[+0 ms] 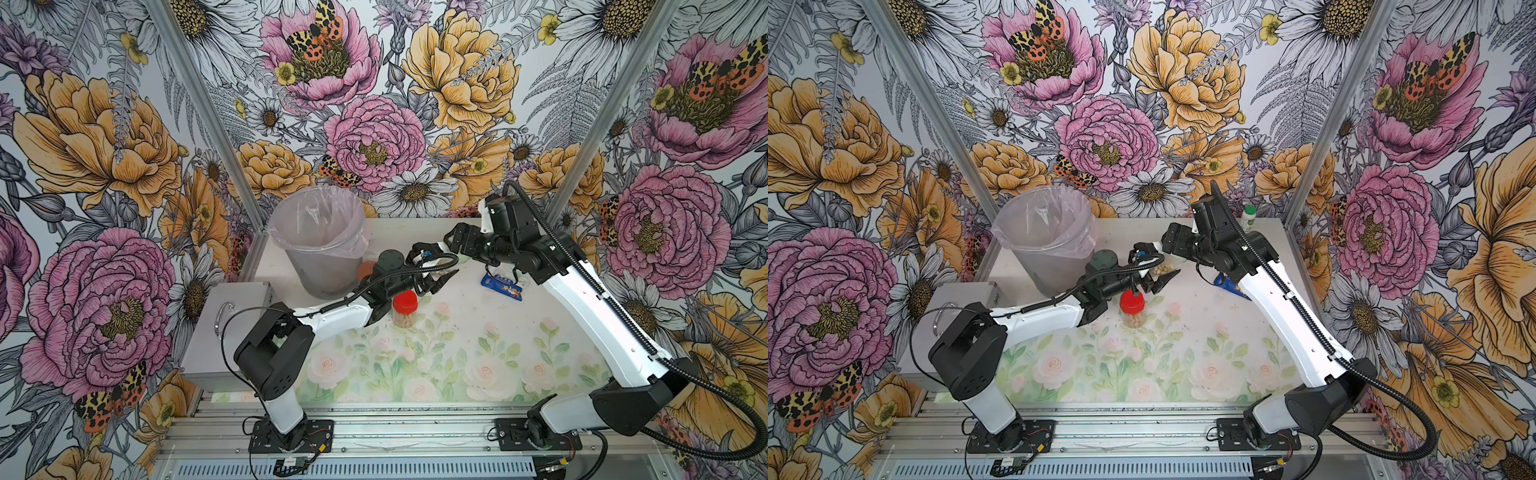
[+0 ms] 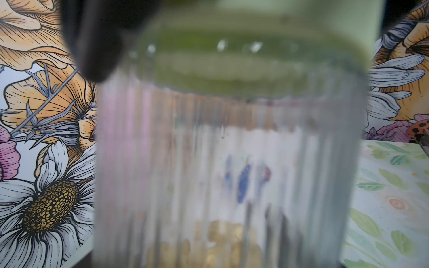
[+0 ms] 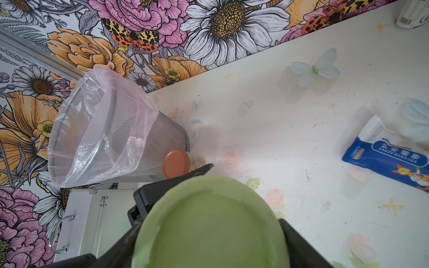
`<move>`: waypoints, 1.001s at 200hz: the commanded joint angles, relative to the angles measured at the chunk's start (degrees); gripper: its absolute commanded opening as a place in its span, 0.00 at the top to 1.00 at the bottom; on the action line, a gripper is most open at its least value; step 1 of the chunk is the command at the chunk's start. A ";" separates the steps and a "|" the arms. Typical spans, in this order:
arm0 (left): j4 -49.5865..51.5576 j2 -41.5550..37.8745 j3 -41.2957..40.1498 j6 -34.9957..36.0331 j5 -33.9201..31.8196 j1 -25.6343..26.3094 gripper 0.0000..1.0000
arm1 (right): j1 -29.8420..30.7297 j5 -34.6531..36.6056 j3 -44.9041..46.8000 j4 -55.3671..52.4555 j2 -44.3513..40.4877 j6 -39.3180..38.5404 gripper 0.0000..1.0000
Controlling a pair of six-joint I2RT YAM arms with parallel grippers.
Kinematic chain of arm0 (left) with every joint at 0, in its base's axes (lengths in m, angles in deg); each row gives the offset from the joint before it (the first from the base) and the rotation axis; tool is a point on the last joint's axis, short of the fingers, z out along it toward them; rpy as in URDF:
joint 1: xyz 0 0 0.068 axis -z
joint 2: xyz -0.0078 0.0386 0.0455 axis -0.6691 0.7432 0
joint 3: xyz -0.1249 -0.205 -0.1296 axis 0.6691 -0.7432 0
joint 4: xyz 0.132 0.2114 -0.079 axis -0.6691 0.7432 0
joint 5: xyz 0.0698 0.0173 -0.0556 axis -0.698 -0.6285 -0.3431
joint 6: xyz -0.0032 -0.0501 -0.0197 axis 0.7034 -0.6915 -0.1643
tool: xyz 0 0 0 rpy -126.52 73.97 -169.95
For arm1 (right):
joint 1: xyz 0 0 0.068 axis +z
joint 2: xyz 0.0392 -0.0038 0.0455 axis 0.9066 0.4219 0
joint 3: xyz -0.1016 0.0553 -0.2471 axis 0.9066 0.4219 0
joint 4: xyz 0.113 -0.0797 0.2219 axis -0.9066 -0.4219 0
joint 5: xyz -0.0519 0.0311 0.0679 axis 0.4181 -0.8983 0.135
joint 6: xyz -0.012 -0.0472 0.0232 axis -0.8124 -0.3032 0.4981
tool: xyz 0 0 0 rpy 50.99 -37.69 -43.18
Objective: Empty moldy peanuts from jars
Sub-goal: Unscrew the lid from the jar.
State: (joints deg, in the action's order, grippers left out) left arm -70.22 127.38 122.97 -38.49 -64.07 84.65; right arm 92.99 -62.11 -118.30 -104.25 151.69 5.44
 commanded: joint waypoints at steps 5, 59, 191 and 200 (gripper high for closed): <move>-4.40 -0.64 2.46 -0.88 -0.80 -0.86 0.62 | 0.36 -0.29 -0.15 0.38 -0.89 -1.75 0.18; -9.22 -2.97 0.22 -9.18 7.63 -4.54 0.63 | -1.40 -10.50 -1.57 0.21 -0.18 -15.70 0.21; -13.92 -6.37 -1.62 -21.70 24.67 -9.43 0.65 | -4.74 -35.91 -7.80 -9.94 10.01 -58.43 0.22; -13.31 -6.56 -1.51 -21.38 24.59 -9.43 0.65 | -4.91 -35.83 -8.37 -10.88 10.33 -59.36 0.21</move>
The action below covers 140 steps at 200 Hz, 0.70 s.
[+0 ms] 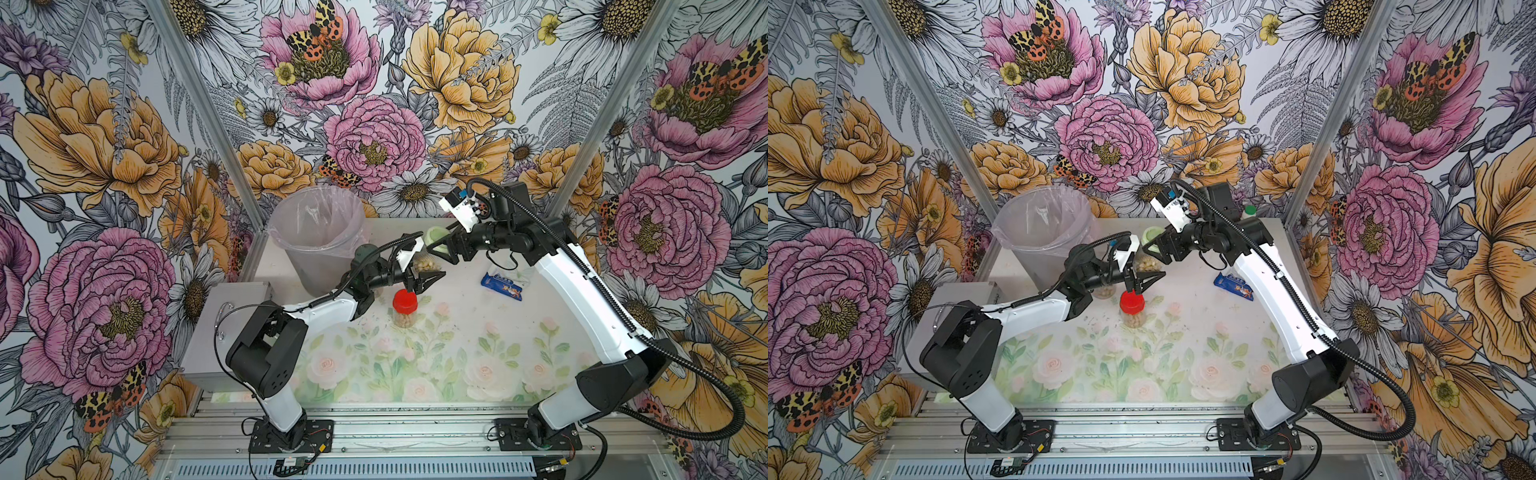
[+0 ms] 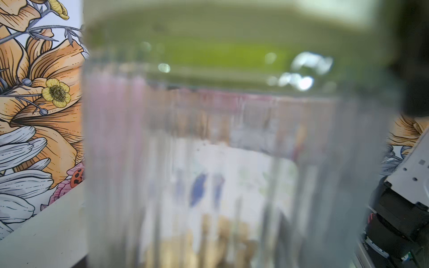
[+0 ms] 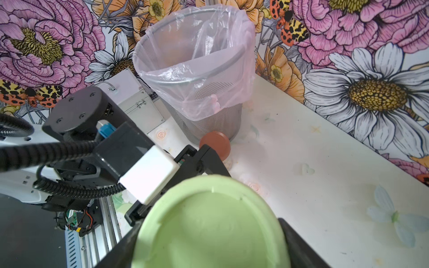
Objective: Empty moldy peanuts from jars
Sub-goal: Unscrew the lid from the jar.
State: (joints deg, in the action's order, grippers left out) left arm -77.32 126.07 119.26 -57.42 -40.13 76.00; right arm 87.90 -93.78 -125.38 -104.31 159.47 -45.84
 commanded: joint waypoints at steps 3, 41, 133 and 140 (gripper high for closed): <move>-5.94 -5.32 2.26 -2.33 0.64 -0.78 0.65 | 0.06 -4.03 -1.40 -11.02 2.68 -8.32 0.21; -5.17 -5.34 2.45 -1.88 0.32 -0.78 0.65 | -1.62 -3.73 -1.79 -11.68 2.31 -9.24 0.15; -4.91 -4.61 2.70 -1.34 -1.56 -1.29 0.66 | -3.69 -0.53 -0.10 -11.42 -1.14 -7.85 0.04; -4.93 -4.66 2.62 -1.33 -1.80 -1.46 0.66 | -4.22 0.20 0.58 -11.37 -1.98 -7.43 0.03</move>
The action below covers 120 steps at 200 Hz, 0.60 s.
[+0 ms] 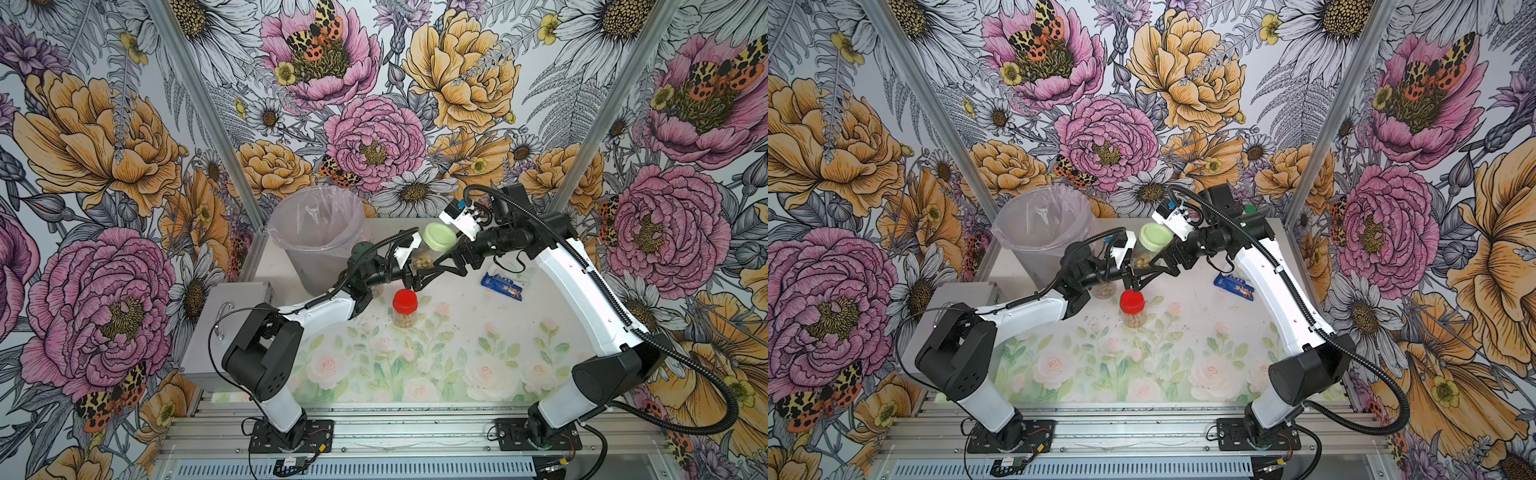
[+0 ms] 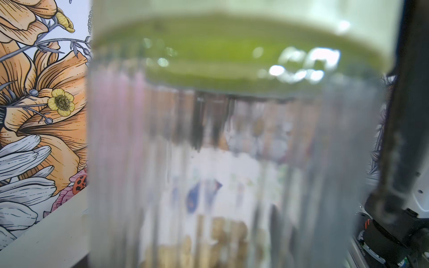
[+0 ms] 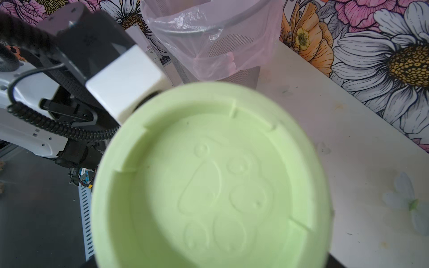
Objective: Empty moldy peanuts from jars
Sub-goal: Unscrew the lid from the jar.
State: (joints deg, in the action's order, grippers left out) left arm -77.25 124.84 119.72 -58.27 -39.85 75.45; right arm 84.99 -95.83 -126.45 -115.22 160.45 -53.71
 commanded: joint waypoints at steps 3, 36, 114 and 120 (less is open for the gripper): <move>-4.98 -3.54 2.09 -0.44 -2.16 -0.93 0.66 | -1.51 2.45 2.06 -0.43 -3.39 0.56 0.03; -3.91 -4.80 0.94 1.32 -4.41 -1.37 0.66 | -4.51 4.04 8.54 3.65 -11.43 5.57 0.02; 2.51 -5.54 -0.21 10.26 -16.32 2.49 0.66 | 1.18 19.52 7.40 19.23 -19.06 45.46 0.20; 2.51 -5.42 -0.12 10.25 -16.34 2.65 0.66 | 2.67 21.87 6.61 19.63 -18.36 45.06 0.20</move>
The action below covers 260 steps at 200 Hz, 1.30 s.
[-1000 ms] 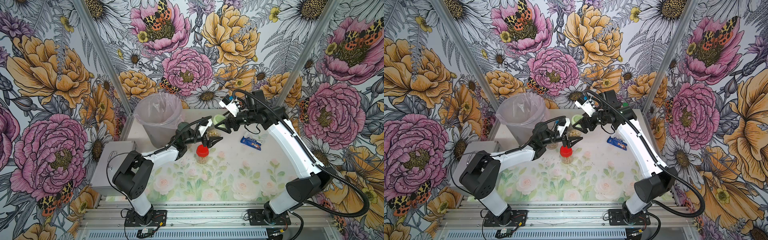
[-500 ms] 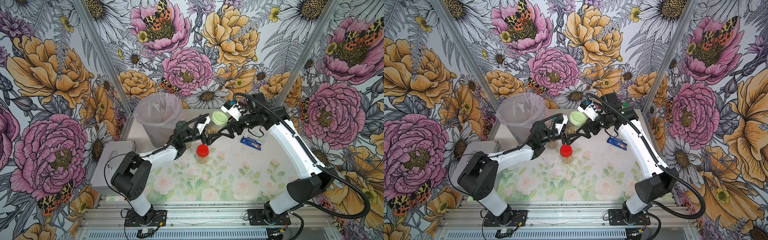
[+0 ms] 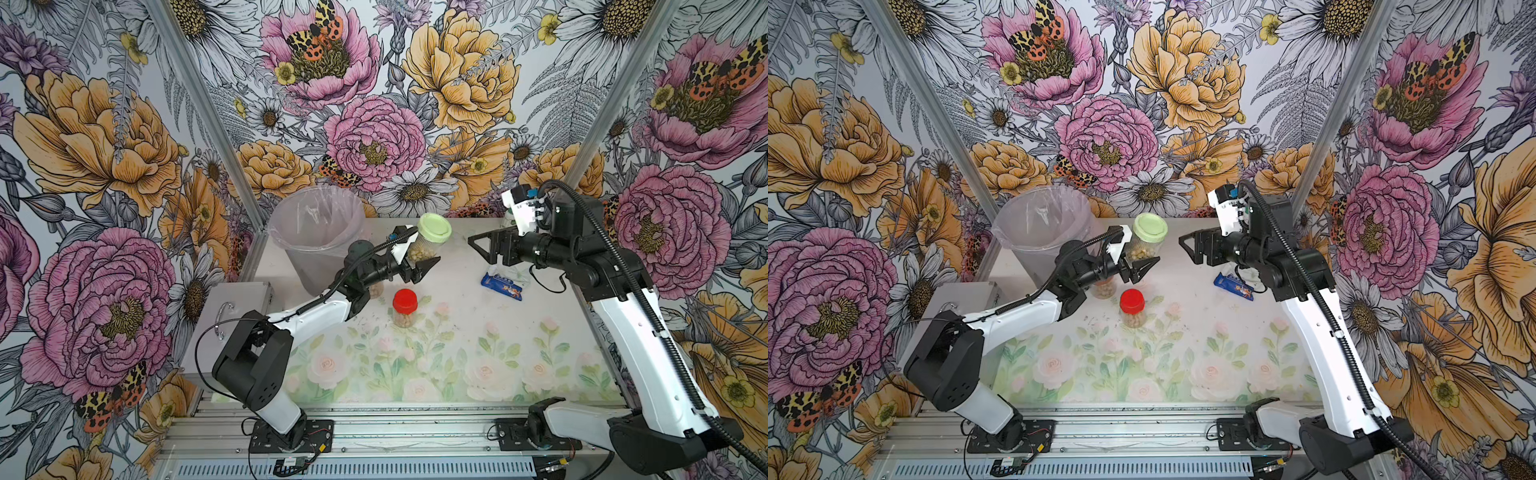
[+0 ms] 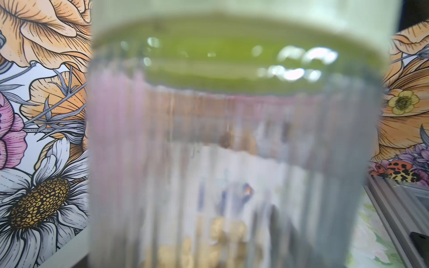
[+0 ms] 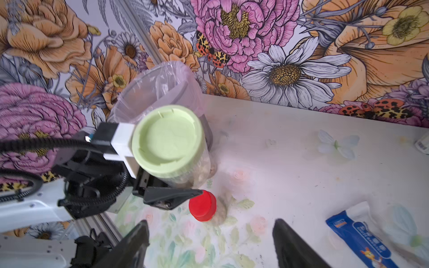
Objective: Empty moldy peanuts from jars
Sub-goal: Unscrew the lid from the jar.
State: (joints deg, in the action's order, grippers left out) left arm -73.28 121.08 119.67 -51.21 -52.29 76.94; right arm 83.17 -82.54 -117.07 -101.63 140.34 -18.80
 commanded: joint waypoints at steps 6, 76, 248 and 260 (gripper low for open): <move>-1.47 -1.52 -0.08 3.20 -3.91 1.24 0.66 | 5.40 10.06 -3.83 6.01 2.80 9.56 0.22; 0.08 -2.12 -0.04 4.24 -5.15 1.71 0.66 | 9.47 14.67 -12.18 5.97 13.51 6.56 0.21; 1.08 -2.69 0.28 4.88 -6.50 1.73 0.66 | 13.24 17.96 -11.13 5.62 17.53 8.31 0.08; 1.08 -2.59 0.34 4.85 -6.63 1.72 0.66 | 13.38 17.58 -11.13 5.67 17.62 8.42 0.08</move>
State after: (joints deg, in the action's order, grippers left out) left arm -68.51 121.08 119.35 -47.15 -57.69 78.53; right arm 95.90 -65.41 -127.85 -96.75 157.28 -11.24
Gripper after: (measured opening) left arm 0.835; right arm 0.922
